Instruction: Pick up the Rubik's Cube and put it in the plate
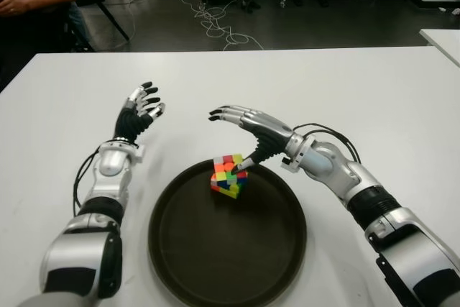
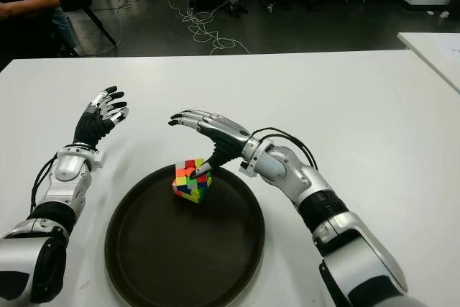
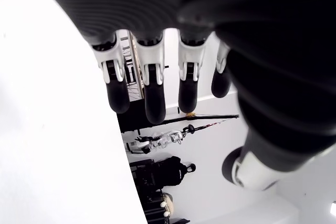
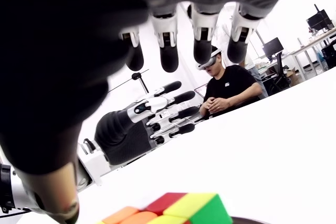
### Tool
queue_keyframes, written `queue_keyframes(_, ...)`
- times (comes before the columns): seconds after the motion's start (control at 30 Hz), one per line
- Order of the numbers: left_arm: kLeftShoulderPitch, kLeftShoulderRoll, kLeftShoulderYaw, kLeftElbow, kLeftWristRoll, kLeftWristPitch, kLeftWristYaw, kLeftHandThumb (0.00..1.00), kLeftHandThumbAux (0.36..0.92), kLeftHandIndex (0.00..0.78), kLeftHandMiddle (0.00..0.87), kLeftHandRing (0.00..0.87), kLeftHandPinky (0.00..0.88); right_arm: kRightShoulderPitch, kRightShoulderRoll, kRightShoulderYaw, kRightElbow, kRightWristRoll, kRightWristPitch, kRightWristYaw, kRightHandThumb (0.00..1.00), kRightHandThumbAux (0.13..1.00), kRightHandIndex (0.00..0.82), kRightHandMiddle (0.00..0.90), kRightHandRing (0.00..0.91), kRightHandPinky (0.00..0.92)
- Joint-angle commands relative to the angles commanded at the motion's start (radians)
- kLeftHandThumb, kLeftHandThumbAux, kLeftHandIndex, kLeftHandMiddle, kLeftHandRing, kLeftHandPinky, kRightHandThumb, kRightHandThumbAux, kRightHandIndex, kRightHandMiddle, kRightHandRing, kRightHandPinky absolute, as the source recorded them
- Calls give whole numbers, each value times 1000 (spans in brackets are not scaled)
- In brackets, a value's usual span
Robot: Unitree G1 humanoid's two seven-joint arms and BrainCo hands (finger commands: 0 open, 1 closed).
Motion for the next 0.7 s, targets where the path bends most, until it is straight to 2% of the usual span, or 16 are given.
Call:
queue_keyframes(0.5,-2,0,-2,0,2,8,5,243,709,97,166,174,210,-27,2,0,53,-11,5,-27,0,729,0,0,0,0)
queue_keyframes(0.7,-4,1,0,2,3,13,5,238,713,97,169,175,192,-52,1,-6,94,-11,5,-42,0,710,0,0,0,0)
